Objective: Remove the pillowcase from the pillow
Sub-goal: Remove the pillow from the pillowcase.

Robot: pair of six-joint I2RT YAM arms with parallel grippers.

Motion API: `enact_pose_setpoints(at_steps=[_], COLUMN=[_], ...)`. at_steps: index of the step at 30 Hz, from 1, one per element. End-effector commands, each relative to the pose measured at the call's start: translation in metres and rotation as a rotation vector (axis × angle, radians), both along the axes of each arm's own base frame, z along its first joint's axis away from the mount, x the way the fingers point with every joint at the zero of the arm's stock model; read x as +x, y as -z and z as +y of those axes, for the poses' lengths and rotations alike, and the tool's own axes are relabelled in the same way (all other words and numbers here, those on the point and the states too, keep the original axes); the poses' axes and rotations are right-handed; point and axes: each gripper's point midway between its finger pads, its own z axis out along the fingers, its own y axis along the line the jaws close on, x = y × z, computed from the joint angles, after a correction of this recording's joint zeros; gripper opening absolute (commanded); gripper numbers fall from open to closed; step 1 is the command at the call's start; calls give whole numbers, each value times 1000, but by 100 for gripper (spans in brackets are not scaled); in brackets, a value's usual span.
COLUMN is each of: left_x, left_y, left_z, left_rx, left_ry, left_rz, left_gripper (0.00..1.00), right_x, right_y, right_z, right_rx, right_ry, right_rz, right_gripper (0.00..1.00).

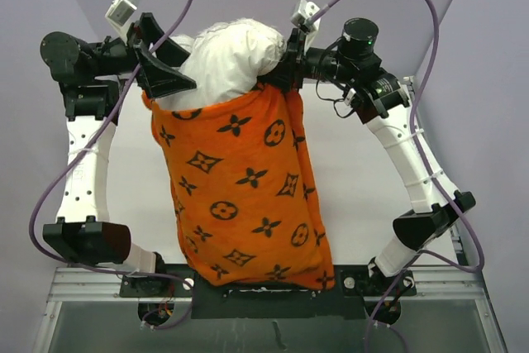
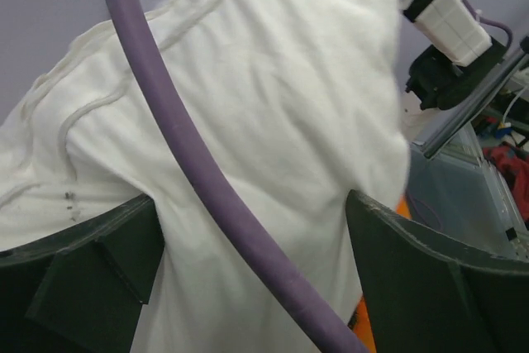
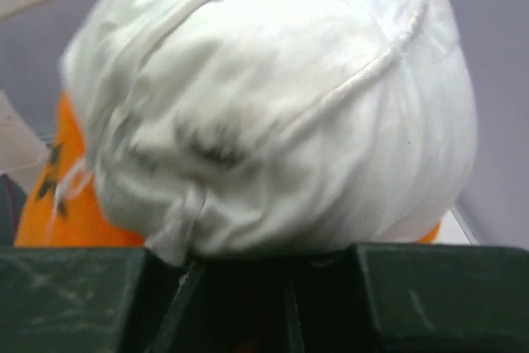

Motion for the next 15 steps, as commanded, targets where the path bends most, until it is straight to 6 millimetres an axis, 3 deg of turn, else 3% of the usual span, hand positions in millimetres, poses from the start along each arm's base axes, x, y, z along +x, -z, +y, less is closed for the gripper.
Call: enact_pose_setpoints(at_steps=[1,3,4,5,12,15], left_x=[-126,-125,-124,-122,-92,-56], left_y=[-46,-39,-35,-29,-11,-17], left_z=[-26,-26,-25,-23,-10,13], left_rx=[100,104,110,119,115,77], left_ry=[233,238,242,245,151,-28], left_rz=[-254,-237,-226,-212,-276,-306], left_gripper=[73,78,90,97,98,98], right_x=[48,43,37,30,-12,-24], right_y=[-100,-120,-129,-134,-129,-125], right_z=[-18,-10,-7,-2,15,16], right_rx=[263,325,344,353,324,312], right_ry=[264,231,200,167,23,3], right_rz=[-297,-315,-327,-331,-347,-345], right_gripper=[0,0,0,0,0,0])
